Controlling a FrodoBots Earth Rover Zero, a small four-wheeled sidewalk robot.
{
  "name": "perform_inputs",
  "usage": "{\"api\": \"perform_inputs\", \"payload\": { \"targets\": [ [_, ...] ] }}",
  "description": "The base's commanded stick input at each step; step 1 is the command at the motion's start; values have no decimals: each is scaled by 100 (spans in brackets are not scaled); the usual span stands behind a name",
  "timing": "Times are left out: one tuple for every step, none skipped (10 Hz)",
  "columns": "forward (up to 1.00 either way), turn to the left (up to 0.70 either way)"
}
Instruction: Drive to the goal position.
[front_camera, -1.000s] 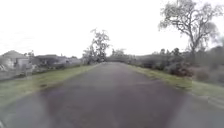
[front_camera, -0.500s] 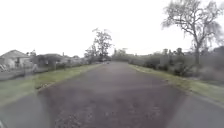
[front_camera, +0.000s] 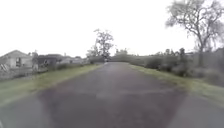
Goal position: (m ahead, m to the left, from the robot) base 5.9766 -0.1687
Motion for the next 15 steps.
{"api": "perform_inputs", "payload": {
  "targets": [
    [70, -35],
    [70, -35],
    [70, -19],
    [70, -12],
    [70, -12],
    [70, -11],
    [70, -35],
    [70, -35],
    [70, -3],
    [70, 0],
    [70, 0],
    [70, 0],
    [70, 0],
    [70, 0],
    [70, 0]
  ]
}}
